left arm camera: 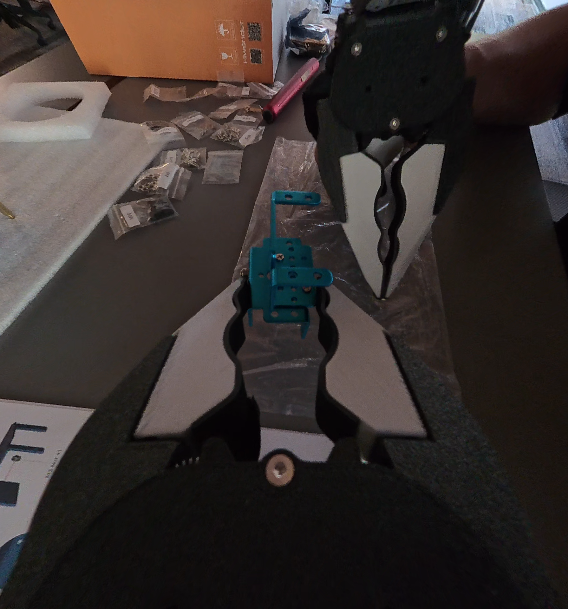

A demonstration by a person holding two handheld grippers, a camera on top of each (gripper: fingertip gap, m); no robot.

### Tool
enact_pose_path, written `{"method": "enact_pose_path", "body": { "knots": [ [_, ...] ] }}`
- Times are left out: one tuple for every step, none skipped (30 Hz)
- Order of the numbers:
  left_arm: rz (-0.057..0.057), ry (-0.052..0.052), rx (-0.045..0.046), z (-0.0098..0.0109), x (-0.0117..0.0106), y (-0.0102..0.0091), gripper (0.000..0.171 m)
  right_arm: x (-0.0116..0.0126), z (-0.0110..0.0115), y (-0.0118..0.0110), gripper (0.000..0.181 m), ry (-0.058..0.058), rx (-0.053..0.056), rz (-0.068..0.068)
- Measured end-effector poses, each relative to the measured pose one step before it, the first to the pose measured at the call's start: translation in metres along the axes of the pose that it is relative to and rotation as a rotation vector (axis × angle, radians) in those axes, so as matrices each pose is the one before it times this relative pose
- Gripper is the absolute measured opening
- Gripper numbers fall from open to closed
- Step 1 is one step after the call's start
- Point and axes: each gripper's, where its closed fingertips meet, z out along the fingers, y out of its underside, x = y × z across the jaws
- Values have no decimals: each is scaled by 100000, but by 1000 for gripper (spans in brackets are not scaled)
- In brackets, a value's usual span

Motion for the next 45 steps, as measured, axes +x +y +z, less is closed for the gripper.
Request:
{"method": "enact_pose_path", "body": {
  "knots": [
    [-829, 107, 445, 7, 15, -51, 41, 264, -292, -135, 0, 2259, 1500, -956],
    [-665, 325, 294, 20, 42, -31, 41, 111, -300, -147, 0, 1207, 1693, -698],
    [-210, -153, -57, 21, -29, 17, 41, 183, -256, 66, 0, 1682, 224, -123],
    [200, -651, -273, 23, -89, 50, 41, 379, -204, 291, 0, 3190, -1291, -1179],
    [348, -685, -514, 37, -107, 101, 41, 339, -159, 394, 0, 3557, -1908, -2450],
    [73, -660, -257, 13, -100, 53, 41, 344, -190, 248, 0, 3697, -1459, -2388],
    [-291, -219, 133, 8, -30, -18, 41, 177, -208, 69, 0, 2403, -506, -1910],
    [-273, 342, -54, 21, 45, 16, 41, 169, -220, 13, 0, 1884, -392, -1356],
    [36, 19, -299, 21, 17, 54, 41, 231, -171, 65, 0, 1989, -649, -963],
    [116, -376, -70, 17, -22, 22, 41, 370, -172, 27, 0, 2760, -285, -862],
    [-118, 344, -177, 22, 94, 18, 41, 392, -198, -96, 0, 3265, 1203, -1080],
    [-463, 659, -386, 13, 131, 43, 41, 297, -224, -153, 0, 2470, 1709, -512],
    [-581, -39, 202, 0, 36, -55, 40, 326, -304, -332, 0, 2537, 2737, -109],
    [-530, 296, 494, -26, 74, -116, 41, 424, -389, -549, 0, 3366, 3816, -390],
    [-839, 838, 456, -25, 121, -94, 41, 470, -432, -794, 0, 3779, 5016, -714],
    [-1208, 599, 726, -19, 75, -128, 41, 567, -434, -871, 0, 4371, 4898, -855],
    [-1634, 828, 760, -5, 85, -123, 41, 599, -372, -827, 0, 4526, 4203, -837],
    [-2166, 1402, 734, 28, 138, -105, 41, 476, -226, -728, 0, 3886, 3506, -592],
    [-2380, 1415, 790, 65, 148, -69, 41, 368, -83, -619, 0, 3612, 2949, -561],
    [-2186, 1212, 479, 87, 116, -6, 41, 260, 73, -384, 0, 3294, 1776, -738],
    [-1739, 930, 470, 94, 102, -2, 41, 210, 158, -153, 0, 3164, 314, -1194],
    [-1227, 593, 413, 83, 60, 5, 41, 278, 195, 5, 0, 3686, -520, -1786],
    [-1004, 393, 225, 77, 36, 21, 41, 67, 206, 28, 0, 2118, -542, -1725],
    [-1152, 477, 383, 52, 36, -25, 41, 107, 189, 30, 0, 2008, -460, -994],
    [-1245, 731, 418, 21, 51, -22, 41, -96, 187, 46, 0, 283, -387, -320],
    [-914, 410, 240, 26, 2, -13, 41, -128, 128, -28, 0, -237, 64, 527],
    [-404, -570, 178, -7, -124, -2, 41, -48, 54, -130, 0, 20, 957, 682],
    [-3, -479, 25, -11, -107, 2, 41, -94, 40, -76, 0, -645, 356, 863],
    [45, 118, 154, -31, -18, -33, 41, 122, 34, 27, 0, 482, -316, 446],
    [4, -324, 409, -47, -60, -72, 41, 49, 52, 76, 0, 7, -610, 266],
    [357, -465, 88, -25, -60, -36, 41, -120, 39, 12, 0, -1110, -81, 443],
    [695, -549, -122, -24, -57, -4, 41, -15, 0, -72, 0, -144, 602, 376],
    [772, -760, 101, -28, -69, -32, 41, -66, 20, -74, 0, -344, 556, 90],
    [567, -231, 25, -12, 5, -23, 41, -58, 48, -18, 0, -247, -45, 3],
    [262, 113, 54, -15, 46, -32, 41, 43, 40, 20, 0, 504, -300, -411],
    [202, -1, 76, -15, 24, -37, 41, 8, 35, -33, 0, 309, 81, -689],
    [286, -216, -102, -16, -25, -10, 41, -48, 43, 21, 0, -311, -117, -154],
    [211, -233, 102, -12, -24, -12, 41, 39, 16, 24, 0, 228, -85, 165],
    [51, 80, -56, -13, 8, 12, 41, 6, -23, -21, 0, 23, 339, 60],
    [-46, 43, -225, 22, -9, 44, 41, 31, -3, 81, 0, -58, -349, 583],
    [72, -186, -132, 21, -39, 37, 41, 43, 23, 165, 0, -9, -910, 1219],
    [344, -177, -490, 41, -26, 106, 41, -75, -2, 98, 0, -717, -523, 1184],
    [586, -620, -472, 41, -83, 97, 41, -111, -59, -6, 0, -891, 18, 1357],
    [682, -818, -426, 40, -108, 104, 41, -52, -94, -14, 0, -702, -268, 1107],
    [441, -431, -636, 51, -48, 119, 41, -133, -97, -29, 4, -1445, -225, 823]
  ]
}}
